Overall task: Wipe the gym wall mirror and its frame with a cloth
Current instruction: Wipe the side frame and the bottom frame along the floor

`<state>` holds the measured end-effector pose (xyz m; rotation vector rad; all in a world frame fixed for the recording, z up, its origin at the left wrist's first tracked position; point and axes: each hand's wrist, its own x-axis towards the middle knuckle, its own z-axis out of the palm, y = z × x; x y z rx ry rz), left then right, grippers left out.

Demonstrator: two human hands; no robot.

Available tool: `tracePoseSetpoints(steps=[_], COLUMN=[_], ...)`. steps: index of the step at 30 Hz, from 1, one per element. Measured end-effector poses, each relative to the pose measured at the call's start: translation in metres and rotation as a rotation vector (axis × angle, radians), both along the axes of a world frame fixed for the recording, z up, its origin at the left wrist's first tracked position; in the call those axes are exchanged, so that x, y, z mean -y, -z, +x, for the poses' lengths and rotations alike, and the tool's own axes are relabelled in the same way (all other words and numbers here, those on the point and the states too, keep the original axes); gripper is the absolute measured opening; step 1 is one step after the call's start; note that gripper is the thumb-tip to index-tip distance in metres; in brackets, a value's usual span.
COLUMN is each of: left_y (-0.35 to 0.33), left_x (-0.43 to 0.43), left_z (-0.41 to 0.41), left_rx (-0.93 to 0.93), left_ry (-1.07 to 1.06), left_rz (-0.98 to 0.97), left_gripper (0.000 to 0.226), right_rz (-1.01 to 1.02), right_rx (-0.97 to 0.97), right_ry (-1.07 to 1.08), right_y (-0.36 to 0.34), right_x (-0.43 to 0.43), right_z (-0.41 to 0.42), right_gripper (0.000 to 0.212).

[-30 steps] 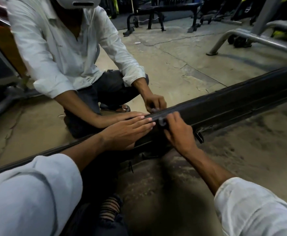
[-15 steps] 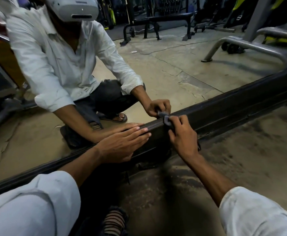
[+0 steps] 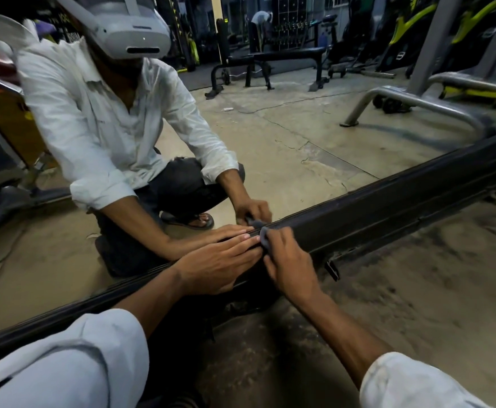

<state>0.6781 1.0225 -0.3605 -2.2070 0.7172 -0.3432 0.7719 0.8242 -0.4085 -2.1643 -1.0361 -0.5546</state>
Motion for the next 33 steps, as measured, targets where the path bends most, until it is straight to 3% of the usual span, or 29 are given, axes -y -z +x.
tracePoseSetpoints(steps=[2, 6, 12, 18, 23, 28, 33], left_y=[-0.001, 0.002, -0.004, -0.003, -0.003, -0.010, -0.007], left_x=[0.000, -0.001, 0.003, 0.000, 0.019, 0.034, 0.036], left_z=[-0.001, -0.002, -0.003, -0.004, 0.019, 0.055, 0.056], left_rx=[0.003, -0.018, 0.000, -0.035, -0.070, -0.098, -0.073], left_ry=[-0.008, -0.017, -0.018, -0.034, -0.041, -0.031, -0.026], left_rz=[-0.007, -0.033, -0.019, -0.034, -0.035, 0.006, -0.067], left_gripper=[0.079, 0.078, 0.077, 0.080, 0.083, 0.077, 0.074], right_rz=[-0.014, 0.220, 0.063, 0.214, 0.129, 0.380, 0.057], right_rx=[0.016, -0.213, -0.193, -0.380, -0.199, -0.273, 0.002], right_ry=[-0.018, 0.293, -0.007, 0.366, 0.178, 0.426, -0.032], right_y=[-0.001, 0.000, 0.021, 0.010, 0.002, -0.010, -0.002], right_x=[0.006, 0.011, -0.006, 0.022, 0.015, 0.040, 0.037], right_z=[0.009, 0.021, -0.012, 0.022, 0.018, 0.062, 0.050], right_gripper=[0.053, 0.040, 0.032, 0.026, 0.032, 0.030, 0.045])
